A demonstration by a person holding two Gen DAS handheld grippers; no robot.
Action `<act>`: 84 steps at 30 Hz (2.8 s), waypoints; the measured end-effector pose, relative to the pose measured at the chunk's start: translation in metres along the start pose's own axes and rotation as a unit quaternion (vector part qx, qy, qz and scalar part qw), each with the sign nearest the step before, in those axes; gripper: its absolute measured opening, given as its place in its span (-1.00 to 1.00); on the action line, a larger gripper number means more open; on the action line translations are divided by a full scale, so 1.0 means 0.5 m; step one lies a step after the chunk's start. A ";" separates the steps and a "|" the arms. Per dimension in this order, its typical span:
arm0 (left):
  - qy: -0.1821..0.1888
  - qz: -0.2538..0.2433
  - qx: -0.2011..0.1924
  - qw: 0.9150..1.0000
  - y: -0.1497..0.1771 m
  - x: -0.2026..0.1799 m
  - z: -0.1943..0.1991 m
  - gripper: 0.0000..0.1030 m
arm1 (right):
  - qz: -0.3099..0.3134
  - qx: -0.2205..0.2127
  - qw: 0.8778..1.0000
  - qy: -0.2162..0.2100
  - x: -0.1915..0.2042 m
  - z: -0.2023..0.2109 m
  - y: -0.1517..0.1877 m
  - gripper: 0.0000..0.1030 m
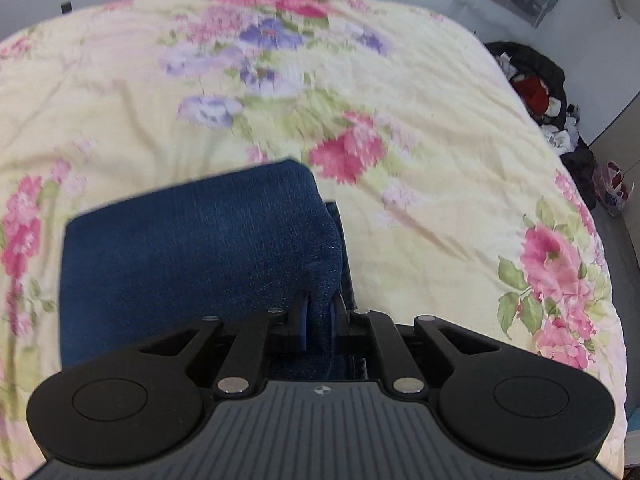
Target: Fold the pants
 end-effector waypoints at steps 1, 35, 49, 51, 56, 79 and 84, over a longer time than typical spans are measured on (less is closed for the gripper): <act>0.004 0.016 0.011 1.000 0.007 0.003 -0.018 -0.78 | -0.003 0.002 1.000 0.002 -0.011 0.000 0.003 -1.00; 0.070 0.101 -0.051 0.991 0.141 0.401 0.146 -0.40 | 0.030 0.024 0.998 -0.048 0.220 -0.094 -0.060 -0.89; 0.063 0.062 -0.056 0.995 0.170 0.402 0.117 -0.40 | -0.004 0.044 0.996 0.072 0.021 -0.145 -0.015 -0.88; 0.062 0.062 -0.069 0.994 0.152 0.408 0.123 -0.40 | 0.029 0.045 0.995 0.083 0.037 -0.137 -0.022 -0.78; 0.056 0.036 -0.105 0.992 0.085 0.411 0.123 -0.40 | 0.136 -0.001 0.985 0.109 0.100 -0.086 -0.066 -0.68; 0.024 -0.068 -0.120 0.990 -0.029 0.385 -0.083 -0.50 | 0.188 0.050 0.972 0.133 0.110 -0.449 -0.151 -1.00; 0.018 -0.067 -0.122 0.990 0.000 0.370 -0.012 -0.59 | 0.215 0.039 0.966 0.139 0.146 -0.376 -0.149 -1.00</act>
Point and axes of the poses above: each gripper's, at about its wrist camera, not at the fingertips, and z roughly against the way its jaws point, x to its left, y to its underside, the point moved 7 cm from there along -z, roughly the way its jaws point, and after that the axes turned 2 degrees about -z, right-handed, at the moved point
